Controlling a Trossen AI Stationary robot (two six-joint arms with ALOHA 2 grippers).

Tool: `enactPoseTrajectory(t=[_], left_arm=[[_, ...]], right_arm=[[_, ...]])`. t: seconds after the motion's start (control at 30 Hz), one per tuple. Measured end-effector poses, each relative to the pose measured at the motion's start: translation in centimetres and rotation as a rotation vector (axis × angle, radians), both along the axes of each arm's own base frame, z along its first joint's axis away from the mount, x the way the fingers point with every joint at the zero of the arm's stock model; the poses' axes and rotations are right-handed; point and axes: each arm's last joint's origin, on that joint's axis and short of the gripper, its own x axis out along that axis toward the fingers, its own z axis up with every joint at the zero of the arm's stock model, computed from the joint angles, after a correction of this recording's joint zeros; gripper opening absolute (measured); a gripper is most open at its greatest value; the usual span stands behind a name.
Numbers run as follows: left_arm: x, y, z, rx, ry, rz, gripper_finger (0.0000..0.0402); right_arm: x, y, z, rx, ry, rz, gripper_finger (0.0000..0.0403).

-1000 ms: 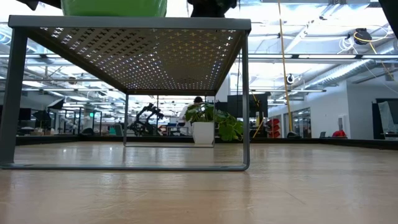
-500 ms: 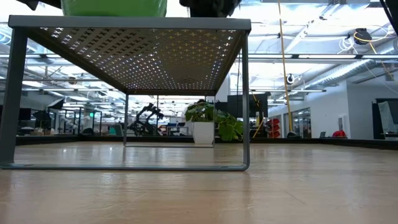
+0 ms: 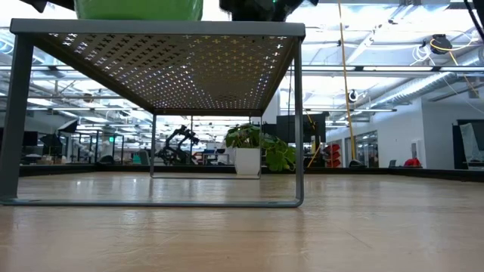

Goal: Pick & Place Mini bowls
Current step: Stack the white patterned bowl on the white patterned bowls on the shelf, then return to Home Position

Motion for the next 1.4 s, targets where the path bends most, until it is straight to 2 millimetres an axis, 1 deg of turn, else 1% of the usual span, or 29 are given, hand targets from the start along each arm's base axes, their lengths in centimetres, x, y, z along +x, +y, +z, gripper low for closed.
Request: enactPoseTrajectory(t=[0.1,0.13,0.17,0.3,0.5,0.63,0.77,0.9,1.03,1.13,1.2,1.3,1.4], left_arm=[[0.0,0.0,0.0,0.0,0.0,0.0,0.0047],[0.0,0.0,0.0,0.0,0.0,0.0,0.0047],[0.0,0.0,0.0,0.0,0.0,0.0,0.0047],[0.0,0.0,0.0,0.0,-0.001,0.0,0.0047],[0.0,0.0,0.0,0.0,0.0,0.0,0.0047],[0.0,0.0,0.0,0.0,0.001,0.0,0.0047],[0.0,0.0,0.0,0.0,0.001,0.0,0.0047],[0.0,0.0,0.0,0.0,0.001,0.0,0.0047],[0.0,0.0,0.0,0.0,0.001,0.0,0.0047],[0.0,0.0,0.0,0.0,0.001,0.001,0.0047],[0.0,0.0,0.0,0.0,0.001,0.0,0.0047],[0.0,0.0,0.0,0.0,0.001,0.0,0.0047],[0.0,0.0,0.0,0.0,0.002,0.0,0.0047]], right_arm=[[0.2,0.4,1.4,-0.004,-0.101,0.009,0.0089],[0.0,0.7,1.8,-0.004,-0.113,0.016,0.0089],[-0.2,1.0,2.0,-0.003,-0.115,0.024,0.0089],[0.1,2.1,2.9,-0.011,-0.192,0.058,0.0089],[0.3,3.3,2.4,-0.016,-0.185,0.094,0.0089],[0.6,3.4,1.6,-0.017,-0.149,0.099,0.0089],[0.5,3.4,1.7,-0.016,-0.157,0.098,0.0089],[0.5,3.4,1.0,-0.02,-0.142,0.098,0.0089],[0.5,3.5,1.6,-0.024,-0.178,0.101,0.0089],[-0.2,3.7,2.5,-0.024,-0.194,0.105,0.0089],[-0.8,3.7,3.7,-0.026,-0.229,0.106,0.0089],[-2.6,3.7,5.7,-0.018,-0.249,0.099,0.0089],[-4.9,3.6,7.6,0.005,-0.244,0.084,0.0089]])
